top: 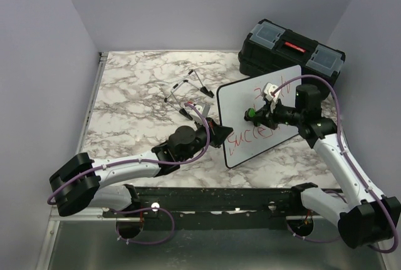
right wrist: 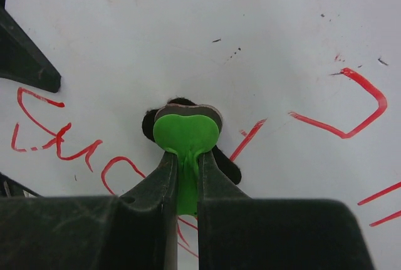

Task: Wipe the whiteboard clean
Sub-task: Erase the whiteboard at the center of the board.

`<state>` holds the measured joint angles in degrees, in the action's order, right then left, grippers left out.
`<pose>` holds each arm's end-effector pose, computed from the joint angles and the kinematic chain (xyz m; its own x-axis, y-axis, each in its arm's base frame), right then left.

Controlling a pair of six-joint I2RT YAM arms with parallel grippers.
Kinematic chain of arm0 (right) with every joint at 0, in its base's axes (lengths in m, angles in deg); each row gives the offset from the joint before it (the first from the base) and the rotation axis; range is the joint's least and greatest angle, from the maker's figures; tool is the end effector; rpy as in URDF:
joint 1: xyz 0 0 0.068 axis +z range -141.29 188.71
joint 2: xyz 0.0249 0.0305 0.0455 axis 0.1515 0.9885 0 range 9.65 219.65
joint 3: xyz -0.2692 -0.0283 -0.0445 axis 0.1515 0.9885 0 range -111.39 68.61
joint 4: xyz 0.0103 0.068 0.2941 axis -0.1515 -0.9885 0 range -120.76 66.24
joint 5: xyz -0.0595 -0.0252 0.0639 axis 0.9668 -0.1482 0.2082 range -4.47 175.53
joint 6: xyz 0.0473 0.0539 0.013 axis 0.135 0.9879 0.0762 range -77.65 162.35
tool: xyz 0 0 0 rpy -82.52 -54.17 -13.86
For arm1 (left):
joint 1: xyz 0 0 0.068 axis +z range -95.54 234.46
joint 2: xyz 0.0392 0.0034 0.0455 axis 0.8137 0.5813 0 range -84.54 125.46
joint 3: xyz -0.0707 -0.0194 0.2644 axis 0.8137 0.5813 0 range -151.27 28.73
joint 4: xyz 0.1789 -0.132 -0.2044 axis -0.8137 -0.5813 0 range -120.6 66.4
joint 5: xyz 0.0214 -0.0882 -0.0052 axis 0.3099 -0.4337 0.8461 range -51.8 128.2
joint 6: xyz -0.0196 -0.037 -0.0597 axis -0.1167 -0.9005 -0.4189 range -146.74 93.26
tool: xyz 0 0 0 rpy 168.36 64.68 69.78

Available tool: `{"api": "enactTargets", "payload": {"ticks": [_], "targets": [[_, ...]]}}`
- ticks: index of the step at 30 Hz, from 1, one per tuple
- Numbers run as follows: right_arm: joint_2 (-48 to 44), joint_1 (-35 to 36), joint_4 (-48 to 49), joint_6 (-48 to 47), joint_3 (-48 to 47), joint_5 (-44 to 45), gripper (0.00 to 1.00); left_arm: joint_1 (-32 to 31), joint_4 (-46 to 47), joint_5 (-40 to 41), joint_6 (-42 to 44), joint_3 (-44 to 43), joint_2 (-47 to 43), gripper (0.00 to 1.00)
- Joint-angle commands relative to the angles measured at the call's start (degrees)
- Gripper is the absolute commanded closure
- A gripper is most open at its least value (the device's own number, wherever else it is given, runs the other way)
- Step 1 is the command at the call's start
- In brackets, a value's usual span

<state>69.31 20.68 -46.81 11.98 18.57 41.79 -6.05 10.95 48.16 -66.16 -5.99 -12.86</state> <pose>0.2641 0.0989 0.2902 -0.0921 -0.3929 -0.9150 -0.8875 0.4491 -0.1035 0.1747 -0.2874 0.2348 -0.5064 -0.3751 -0.7764 0.5833 0.5141 -0.6288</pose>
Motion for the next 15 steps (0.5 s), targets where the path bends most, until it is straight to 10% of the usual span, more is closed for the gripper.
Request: {"api": "enactTargets", "payload": {"ticks": [1,8,15], "targets": [[-2.56,0.33,-0.35,2.39,2.92,11.57,0.99,-1.52,1.4,-5.73,4.79,-1.49,0.21,1.0],[0.14,0.33,10.54,14.13,-2.68,16.67,0.99,-1.54,1.58,-5.38,4.44,-0.63,-0.42,1.0],[3.48,0.43,1.08,6.68,-3.31,-9.63,0.99,-1.54,2.02,-5.27,4.44,-0.45,-0.49,1.0]]}}
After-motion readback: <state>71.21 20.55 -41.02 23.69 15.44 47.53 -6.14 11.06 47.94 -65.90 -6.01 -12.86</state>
